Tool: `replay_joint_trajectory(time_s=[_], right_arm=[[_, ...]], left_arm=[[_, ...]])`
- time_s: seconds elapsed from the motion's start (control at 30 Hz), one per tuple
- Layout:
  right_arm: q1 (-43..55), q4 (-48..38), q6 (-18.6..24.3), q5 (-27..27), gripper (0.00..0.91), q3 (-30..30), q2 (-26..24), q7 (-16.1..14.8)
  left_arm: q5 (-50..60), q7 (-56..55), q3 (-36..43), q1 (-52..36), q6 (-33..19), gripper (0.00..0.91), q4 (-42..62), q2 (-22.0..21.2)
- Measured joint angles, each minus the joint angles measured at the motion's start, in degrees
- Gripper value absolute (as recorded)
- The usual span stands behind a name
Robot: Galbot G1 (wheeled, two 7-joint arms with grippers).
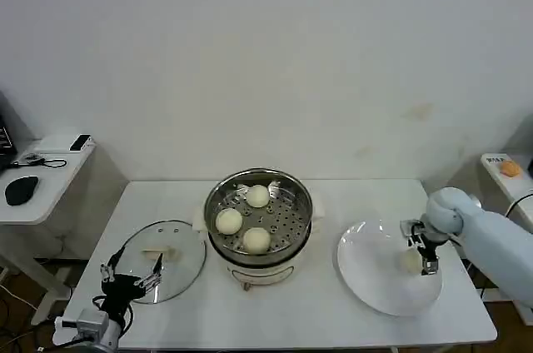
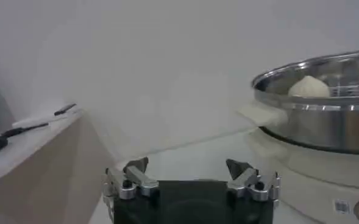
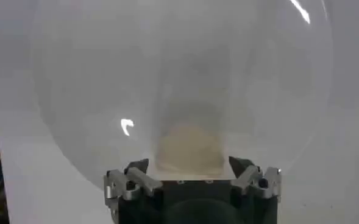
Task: Take steamed baozi put them in steamer then cover it.
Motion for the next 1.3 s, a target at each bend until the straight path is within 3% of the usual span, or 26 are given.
replay_joint_trajectory(time_s=[0.43,0.47,0.63,1.3], right_arm=[[-1.0,-0.6,-0.5,-0.5,0.897,0.8,0.2,0.3],[-1.1,-0.5,-0.6,-0.5,0.786,0.8,0.2,0.4],[-1.7,-0.2,-0.9,-0.4,0.685,1.3,0.0,0.6],[0.7,4.1,-2.8,3.2,0.695,2.8,-3.3,0.5]], left_arm=[[0.0,0.0,-0.1,-0.4,0.1,0.907,0.8,0.2],[0.0,0.0,0.0,-0.4,0.1,0.907,0.8,0.2],[0.0,0.0,0.1,-0.3,0.1,0.907,0.8,0.1],[-0.2,0.0,0.1,-0.9,0.1,0.907,0.3,-0.1]])
